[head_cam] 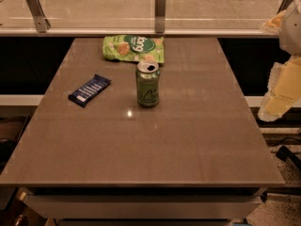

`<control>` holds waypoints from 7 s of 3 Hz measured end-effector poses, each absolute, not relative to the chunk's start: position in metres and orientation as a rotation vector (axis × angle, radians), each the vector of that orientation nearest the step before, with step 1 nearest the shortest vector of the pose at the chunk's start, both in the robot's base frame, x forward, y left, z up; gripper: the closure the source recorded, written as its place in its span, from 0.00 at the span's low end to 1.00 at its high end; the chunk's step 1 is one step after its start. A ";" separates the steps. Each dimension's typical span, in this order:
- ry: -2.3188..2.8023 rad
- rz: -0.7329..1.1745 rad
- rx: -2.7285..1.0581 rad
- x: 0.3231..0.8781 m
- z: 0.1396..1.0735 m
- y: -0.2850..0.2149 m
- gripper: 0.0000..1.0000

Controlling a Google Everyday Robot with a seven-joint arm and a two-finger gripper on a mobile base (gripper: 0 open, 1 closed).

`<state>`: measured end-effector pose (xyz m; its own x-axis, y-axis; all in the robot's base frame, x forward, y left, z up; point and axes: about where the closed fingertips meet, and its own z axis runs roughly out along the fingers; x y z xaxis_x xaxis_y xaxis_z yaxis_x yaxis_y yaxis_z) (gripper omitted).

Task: Knock green can over

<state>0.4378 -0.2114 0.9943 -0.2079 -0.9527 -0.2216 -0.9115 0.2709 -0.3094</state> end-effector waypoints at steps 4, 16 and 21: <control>2.063 -0.018 -1.587 0.453 0.987 -0.201 0.00; 1.551 0.695 -1.153 0.524 0.896 -0.060 0.00; 1.480 0.845 -1.113 0.561 0.885 -0.017 0.00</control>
Offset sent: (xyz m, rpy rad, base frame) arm 0.0046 0.0025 -0.0017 0.0489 -0.0250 -0.0083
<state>0.5608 -0.0170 0.8848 -0.0148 -0.2050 -0.9786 -0.9469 0.3173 -0.0521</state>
